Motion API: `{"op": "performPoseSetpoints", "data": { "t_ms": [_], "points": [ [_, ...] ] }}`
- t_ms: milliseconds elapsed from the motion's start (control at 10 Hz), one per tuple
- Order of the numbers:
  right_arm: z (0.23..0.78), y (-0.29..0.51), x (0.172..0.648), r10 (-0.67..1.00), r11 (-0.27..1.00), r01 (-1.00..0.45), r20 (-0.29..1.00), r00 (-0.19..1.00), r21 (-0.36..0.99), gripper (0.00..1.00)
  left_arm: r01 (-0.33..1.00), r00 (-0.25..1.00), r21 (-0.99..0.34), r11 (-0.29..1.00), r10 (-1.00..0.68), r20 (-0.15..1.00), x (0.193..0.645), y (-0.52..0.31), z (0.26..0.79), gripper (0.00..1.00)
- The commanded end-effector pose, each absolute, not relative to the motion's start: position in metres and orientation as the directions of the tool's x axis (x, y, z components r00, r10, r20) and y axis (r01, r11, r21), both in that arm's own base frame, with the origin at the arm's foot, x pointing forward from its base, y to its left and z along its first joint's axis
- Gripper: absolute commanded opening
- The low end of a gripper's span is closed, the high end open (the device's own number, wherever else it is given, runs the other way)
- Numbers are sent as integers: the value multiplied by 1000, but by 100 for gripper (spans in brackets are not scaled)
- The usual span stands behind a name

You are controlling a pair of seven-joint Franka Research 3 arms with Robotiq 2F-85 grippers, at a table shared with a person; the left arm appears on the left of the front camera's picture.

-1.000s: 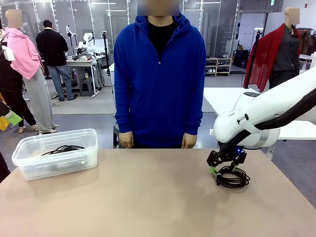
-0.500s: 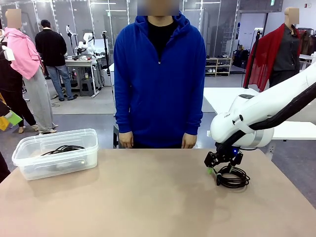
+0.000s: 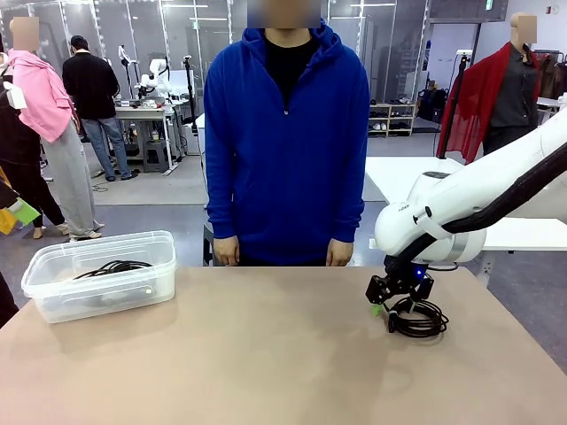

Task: Organize and store the cables.
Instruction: Place the USB Extension Cable into the Organizing box.

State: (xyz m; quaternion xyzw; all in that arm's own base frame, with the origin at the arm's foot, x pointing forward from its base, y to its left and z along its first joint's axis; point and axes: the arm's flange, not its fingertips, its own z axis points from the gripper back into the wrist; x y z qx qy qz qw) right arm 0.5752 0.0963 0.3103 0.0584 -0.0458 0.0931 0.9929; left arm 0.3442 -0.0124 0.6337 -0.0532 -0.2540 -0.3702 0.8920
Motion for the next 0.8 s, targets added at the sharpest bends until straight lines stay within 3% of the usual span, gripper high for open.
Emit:
{"op": "performPoseSetpoints", "data": {
  "t_ms": [0, 100, 400, 700],
  "points": [
    [303, 103, 586, 142, 986, -149, 90, 986, 75, 75, 672, 608, 102, 733, -625, 489, 347, -13, 636, 100],
    [302, 103, 587, 142, 986, -149, 87, 986, 75, 69, 672, 608, 102, 733, -625, 489, 347, -13, 636, 100],
    [302, 104, 587, 147, 986, -153, 88, 985, 63, 36, 672, 608, 102, 733, -625, 489, 347, -13, 636, 100],
    [304, 105, 584, 152, 986, -157, 83, 985, 58, 11, 672, 608, 102, 733, -625, 489, 347, -13, 636, 100]
  ]
}}
